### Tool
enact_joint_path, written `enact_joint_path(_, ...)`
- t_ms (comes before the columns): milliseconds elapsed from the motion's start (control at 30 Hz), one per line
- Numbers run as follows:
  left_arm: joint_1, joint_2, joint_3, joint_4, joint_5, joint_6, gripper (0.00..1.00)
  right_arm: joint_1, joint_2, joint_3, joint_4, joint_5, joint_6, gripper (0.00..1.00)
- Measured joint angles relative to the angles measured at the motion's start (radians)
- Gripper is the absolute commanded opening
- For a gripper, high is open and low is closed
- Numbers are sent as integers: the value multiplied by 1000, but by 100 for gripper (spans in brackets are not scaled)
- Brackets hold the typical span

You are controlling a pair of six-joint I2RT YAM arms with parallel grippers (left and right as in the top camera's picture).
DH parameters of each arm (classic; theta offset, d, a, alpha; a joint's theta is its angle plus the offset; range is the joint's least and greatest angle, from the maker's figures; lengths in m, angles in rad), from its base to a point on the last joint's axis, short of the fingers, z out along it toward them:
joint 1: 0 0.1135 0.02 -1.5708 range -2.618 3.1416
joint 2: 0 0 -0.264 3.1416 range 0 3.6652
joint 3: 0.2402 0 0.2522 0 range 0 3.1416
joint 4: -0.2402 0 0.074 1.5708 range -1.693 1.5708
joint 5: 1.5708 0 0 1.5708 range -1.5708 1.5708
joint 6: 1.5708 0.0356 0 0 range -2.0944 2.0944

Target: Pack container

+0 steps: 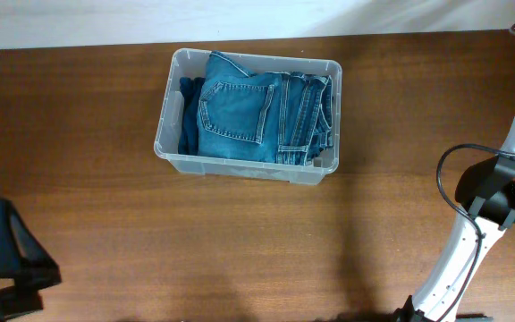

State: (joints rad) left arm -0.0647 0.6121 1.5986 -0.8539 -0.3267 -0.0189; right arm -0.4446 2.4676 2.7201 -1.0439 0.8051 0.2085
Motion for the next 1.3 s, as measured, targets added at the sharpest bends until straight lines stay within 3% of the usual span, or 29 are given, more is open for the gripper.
enact_joint_path(267,0,-89,-189,85,-3,0,100,0,0,0,0,0,1,98)
enact_joint_path(1000,0,-101,-298,130,-3,0,99,0,0,0,0,0,0,98)
enact_joint_path(1300,0,-266,-595,354,-3,0,99,0,0,0,0,1,1,98)
